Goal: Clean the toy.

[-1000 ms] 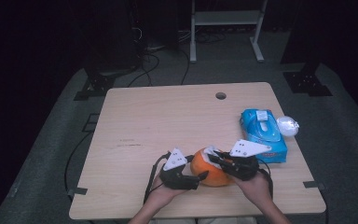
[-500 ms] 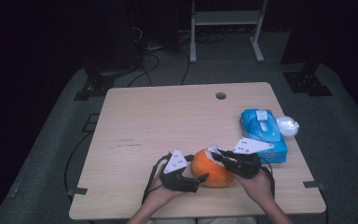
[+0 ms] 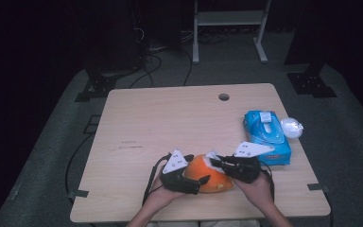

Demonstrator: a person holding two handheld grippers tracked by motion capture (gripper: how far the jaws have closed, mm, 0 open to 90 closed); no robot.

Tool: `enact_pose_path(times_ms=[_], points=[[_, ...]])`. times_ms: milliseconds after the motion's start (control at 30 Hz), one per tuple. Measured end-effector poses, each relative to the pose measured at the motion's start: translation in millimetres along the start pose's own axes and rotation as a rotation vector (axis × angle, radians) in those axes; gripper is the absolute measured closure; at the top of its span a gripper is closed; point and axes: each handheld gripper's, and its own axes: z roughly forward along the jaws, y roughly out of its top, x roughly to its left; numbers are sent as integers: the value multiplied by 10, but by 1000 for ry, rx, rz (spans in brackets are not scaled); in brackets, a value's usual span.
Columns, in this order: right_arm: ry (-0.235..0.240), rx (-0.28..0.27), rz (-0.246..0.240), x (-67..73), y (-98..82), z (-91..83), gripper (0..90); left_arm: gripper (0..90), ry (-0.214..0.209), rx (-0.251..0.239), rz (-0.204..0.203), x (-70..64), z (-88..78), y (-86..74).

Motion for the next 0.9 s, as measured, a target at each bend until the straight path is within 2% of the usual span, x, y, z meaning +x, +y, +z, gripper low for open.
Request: enact_pose_path(times_ms=[33,67,133,200,233,267,333,367,400,433,500,567,633,667,733,900], points=[[-11,17,-28,38,9,32,812,169,-2,7,2,14,-6,-21],[-18,29,-37,43,13,38,812,185,-8,6,-11,40,-22,-40],[-35,32,-18,-21,-2,-3,812,220,8,20,-25,86,-49,-62],[-86,55,-10,-88,-52,-53,812,224,0,22,-52,137,-72,-80],[-80,49,21,-120,-84,-73,812,218,-12,19,-59,145,-72,-77],[-64,39,45,-135,-99,-79,812,195,-19,16,-49,142,-67,-60],[-45,27,18,-76,-78,-47,811,136,-40,-25,-32,107,-62,-14],[-15,14,15,-44,-60,-24,811,113,-49,-33,-26,89,-52,3],[28,4,15,-13,-43,11,811,111,-51,-19,-17,73,-33,9],[47,5,-1,21,-27,47,810,112,-36,0,-8,61,-15,-1],[24,31,-37,40,-17,81,811,132,-36,17,-45,80,-4,-41],[6,33,-2,-41,-49,48,811,162,-25,32,-46,96,-16,-47],[-57,57,6,-127,-91,0,811,179,-9,43,-54,112,-26,-42],[-68,61,25,-170,-117,-22,811,188,0,50,-59,129,-37,-49],[-44,48,65,-186,-149,-50,811,204,7,56,-77,170,-51,-74],[49,4,5,19,-48,-41,810,206,32,70,-99,223,-76,-103]])
